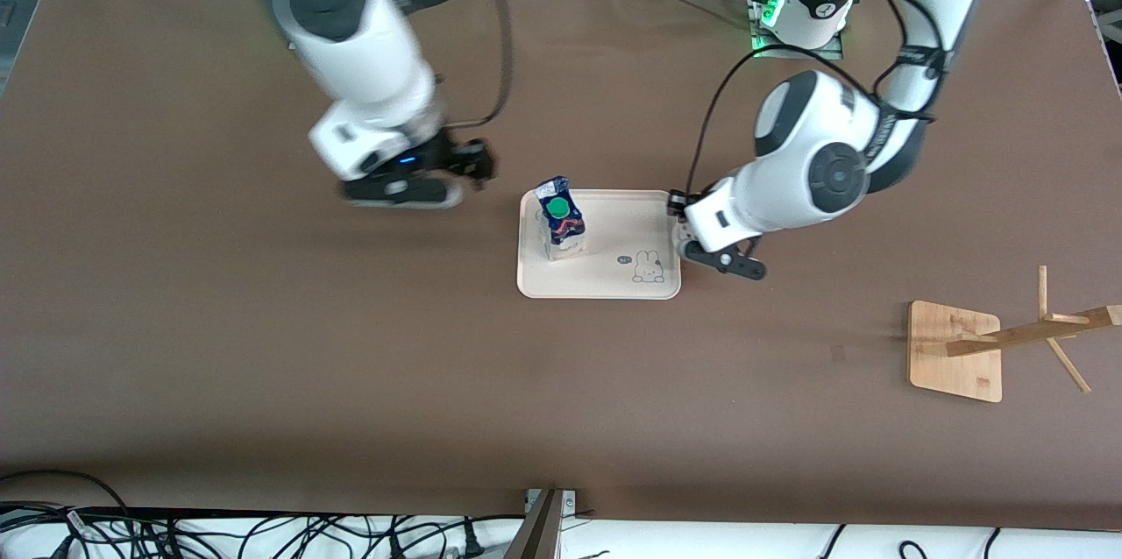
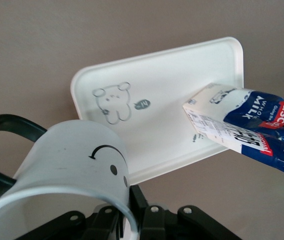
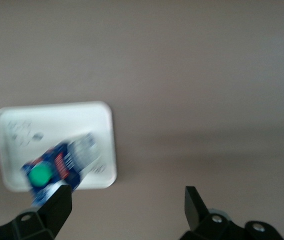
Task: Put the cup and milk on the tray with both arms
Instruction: 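Open the right gripper and withdraw while the left gripper carries the mug over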
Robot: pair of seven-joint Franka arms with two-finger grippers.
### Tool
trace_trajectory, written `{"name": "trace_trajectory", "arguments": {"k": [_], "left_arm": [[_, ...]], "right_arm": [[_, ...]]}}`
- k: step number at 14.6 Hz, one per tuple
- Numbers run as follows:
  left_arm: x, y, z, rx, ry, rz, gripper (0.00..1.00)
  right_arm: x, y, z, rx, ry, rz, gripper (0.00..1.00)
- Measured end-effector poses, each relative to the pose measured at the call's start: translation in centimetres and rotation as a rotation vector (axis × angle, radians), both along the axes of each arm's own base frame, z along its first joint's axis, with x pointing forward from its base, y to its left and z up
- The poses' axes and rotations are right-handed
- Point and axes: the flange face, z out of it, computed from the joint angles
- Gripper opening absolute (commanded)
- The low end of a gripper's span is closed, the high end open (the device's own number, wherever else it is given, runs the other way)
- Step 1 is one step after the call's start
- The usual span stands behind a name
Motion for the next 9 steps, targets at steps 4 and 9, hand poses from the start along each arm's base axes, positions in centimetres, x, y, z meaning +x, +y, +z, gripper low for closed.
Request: {"name": "trace_trajectory", "arguments": {"k": [4,9], "left_arm": [[-1.0,-3.0,-3.5,-0.044,0.062,0.056,0.0],[-2.0,-6.0,-8.2,-0.033,0.075,0.098,0.0]], "right_arm": [[2.3,-10.2,1.9,-0.048,0.044,-0.053,1.0],[4.0,-18.6,1.8,-0.081,0.066,-0.121,1.0]]}}
